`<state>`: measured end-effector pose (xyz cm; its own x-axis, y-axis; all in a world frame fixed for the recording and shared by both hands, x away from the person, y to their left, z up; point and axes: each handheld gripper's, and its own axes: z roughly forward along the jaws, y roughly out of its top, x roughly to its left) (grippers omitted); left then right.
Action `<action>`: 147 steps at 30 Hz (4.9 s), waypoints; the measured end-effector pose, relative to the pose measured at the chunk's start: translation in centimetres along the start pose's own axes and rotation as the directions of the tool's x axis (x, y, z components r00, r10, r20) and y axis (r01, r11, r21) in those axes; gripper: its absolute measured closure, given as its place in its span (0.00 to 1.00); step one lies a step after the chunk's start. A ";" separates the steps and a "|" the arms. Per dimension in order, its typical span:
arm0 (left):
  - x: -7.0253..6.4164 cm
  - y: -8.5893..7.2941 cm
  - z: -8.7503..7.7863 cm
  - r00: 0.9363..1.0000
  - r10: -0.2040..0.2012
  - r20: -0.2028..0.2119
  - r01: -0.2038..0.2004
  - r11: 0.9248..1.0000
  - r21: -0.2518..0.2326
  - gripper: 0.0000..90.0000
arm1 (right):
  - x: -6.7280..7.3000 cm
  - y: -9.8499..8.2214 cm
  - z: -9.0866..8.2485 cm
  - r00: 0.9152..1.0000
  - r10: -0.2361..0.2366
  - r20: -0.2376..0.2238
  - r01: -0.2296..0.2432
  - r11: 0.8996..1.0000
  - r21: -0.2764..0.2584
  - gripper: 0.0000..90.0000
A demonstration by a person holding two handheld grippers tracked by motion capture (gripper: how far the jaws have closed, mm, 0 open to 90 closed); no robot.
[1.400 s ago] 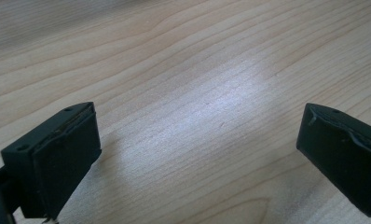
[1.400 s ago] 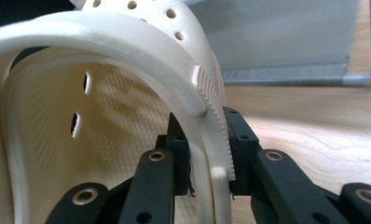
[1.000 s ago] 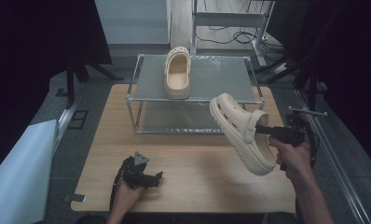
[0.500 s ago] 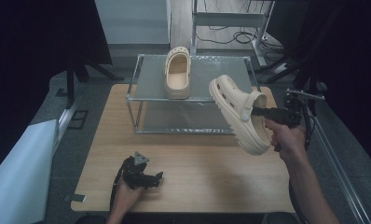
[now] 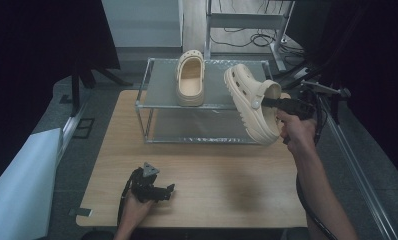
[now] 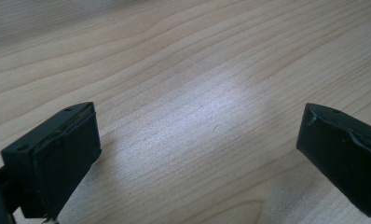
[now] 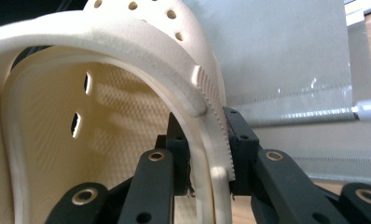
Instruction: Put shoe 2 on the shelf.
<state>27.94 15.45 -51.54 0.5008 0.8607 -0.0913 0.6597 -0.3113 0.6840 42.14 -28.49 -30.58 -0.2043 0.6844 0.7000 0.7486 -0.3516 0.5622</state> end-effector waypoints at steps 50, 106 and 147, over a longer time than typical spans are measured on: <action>0.0 -0.1 -0.1 0.999 -0.013 0.032 0.014 1.000 -0.018 0.00 | 2.8 5.1 13.3 0.977 0.093 0.193 -0.060 0.984 -0.168 0.77; -0.6 -0.1 0.4 0.999 0.008 0.035 -0.008 1.000 0.003 0.00 | 1.8 2.9 10.0 0.969 -0.236 -0.069 0.232 0.970 -0.066 0.23; -0.2 -0.1 0.1 1.000 -0.008 0.030 0.008 1.000 -0.005 0.00 | -2.8 -5.8 3.5 0.915 -0.316 -0.250 0.327 0.945 0.003 0.17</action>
<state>27.80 15.23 -51.66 0.5122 0.8507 -0.1182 0.6607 -0.3024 0.6870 40.63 -26.14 -37.35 -0.5811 0.5781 0.5728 0.6423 -0.1064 0.7590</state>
